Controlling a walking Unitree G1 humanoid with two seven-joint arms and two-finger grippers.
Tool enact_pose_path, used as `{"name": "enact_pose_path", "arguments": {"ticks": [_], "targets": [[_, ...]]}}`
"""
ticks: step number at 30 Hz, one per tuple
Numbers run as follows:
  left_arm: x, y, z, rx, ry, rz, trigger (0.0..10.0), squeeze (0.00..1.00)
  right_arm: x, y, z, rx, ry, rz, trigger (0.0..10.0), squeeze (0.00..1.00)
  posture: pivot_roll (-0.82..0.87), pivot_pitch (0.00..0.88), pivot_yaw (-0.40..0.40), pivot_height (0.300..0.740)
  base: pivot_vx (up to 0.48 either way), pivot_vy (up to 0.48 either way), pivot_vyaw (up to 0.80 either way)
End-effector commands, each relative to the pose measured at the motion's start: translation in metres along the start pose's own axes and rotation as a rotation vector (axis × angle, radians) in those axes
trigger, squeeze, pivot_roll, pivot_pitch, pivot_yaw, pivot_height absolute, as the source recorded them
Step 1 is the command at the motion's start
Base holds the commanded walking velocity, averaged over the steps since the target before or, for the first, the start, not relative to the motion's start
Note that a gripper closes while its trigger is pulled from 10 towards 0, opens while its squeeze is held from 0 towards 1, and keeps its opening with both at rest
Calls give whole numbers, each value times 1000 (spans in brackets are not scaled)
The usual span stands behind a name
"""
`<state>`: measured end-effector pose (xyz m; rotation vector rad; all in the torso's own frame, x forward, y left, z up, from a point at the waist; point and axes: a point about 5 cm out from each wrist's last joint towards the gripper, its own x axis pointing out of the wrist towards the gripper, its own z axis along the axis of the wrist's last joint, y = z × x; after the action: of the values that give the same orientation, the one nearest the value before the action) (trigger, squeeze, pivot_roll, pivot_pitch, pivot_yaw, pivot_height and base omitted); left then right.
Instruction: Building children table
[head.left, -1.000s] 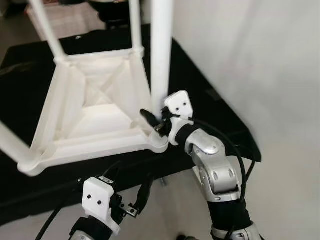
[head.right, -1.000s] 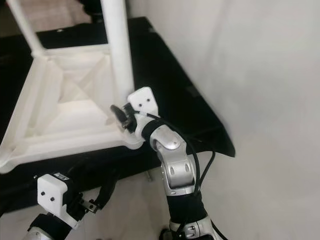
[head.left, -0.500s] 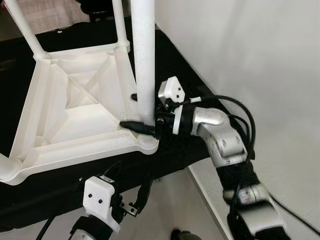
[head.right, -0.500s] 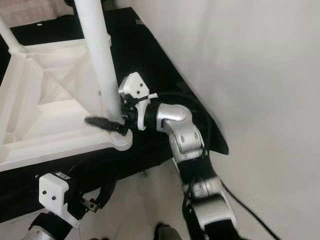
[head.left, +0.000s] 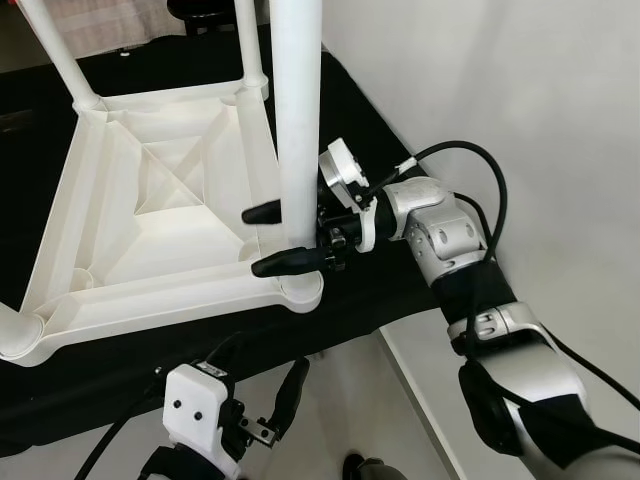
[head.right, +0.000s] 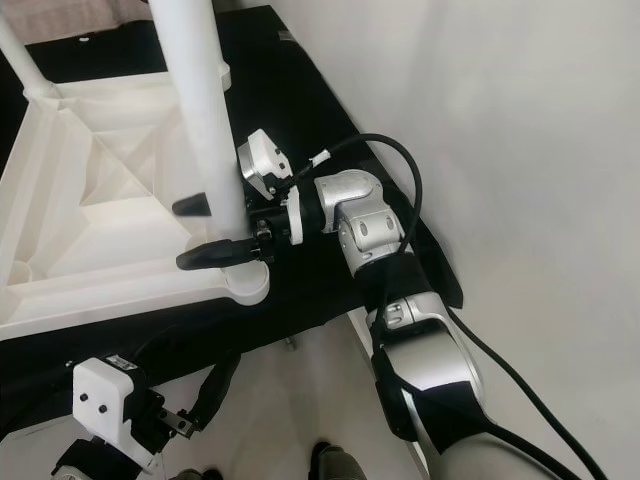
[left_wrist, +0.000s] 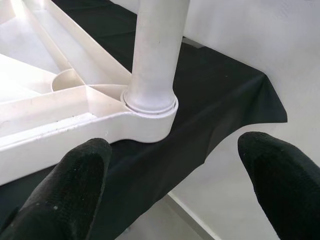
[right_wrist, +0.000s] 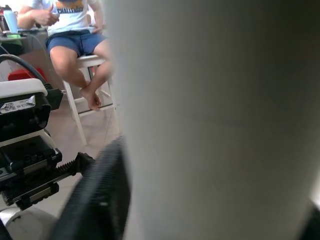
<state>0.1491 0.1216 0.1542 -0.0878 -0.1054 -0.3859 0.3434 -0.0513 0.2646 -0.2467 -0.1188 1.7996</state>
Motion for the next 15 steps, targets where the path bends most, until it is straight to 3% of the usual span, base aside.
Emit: {"name": "enact_pose_path", "arguments": {"ticks": [1,6,8,9,12,15], "targets": [[-2,-1,-1,1,18,-2,10000,0,4,1,-3,0,-9,13,0,0,-9,253,-15,740,0,0,0],[-1,-1,-1,0,17,-3,10000,0,-5,0,-3,-8,-25,-49,0,0,-20,251,-16,740,0,0,0],[0,-1,-1,-1,15,-3,10000,0,-15,1,-7,-29,3,-180,0,0,-34,250,-18,740,0,0,0],[0,-1,-1,-1,15,-3,10000,0,-15,1,-7,-29,3,-180,0,0,-34,250,-18,740,0,0,0],[2,0,-2,-1,11,-4,10000,0,-25,7,-27,80,35,-570,0,0,-55,247,-29,740,0,0,0],[4,4,-2,2,7,-2,10000,0,-27,30,-67,132,276,-1109,0,0,-83,244,-18,740,0,0,0]]}}
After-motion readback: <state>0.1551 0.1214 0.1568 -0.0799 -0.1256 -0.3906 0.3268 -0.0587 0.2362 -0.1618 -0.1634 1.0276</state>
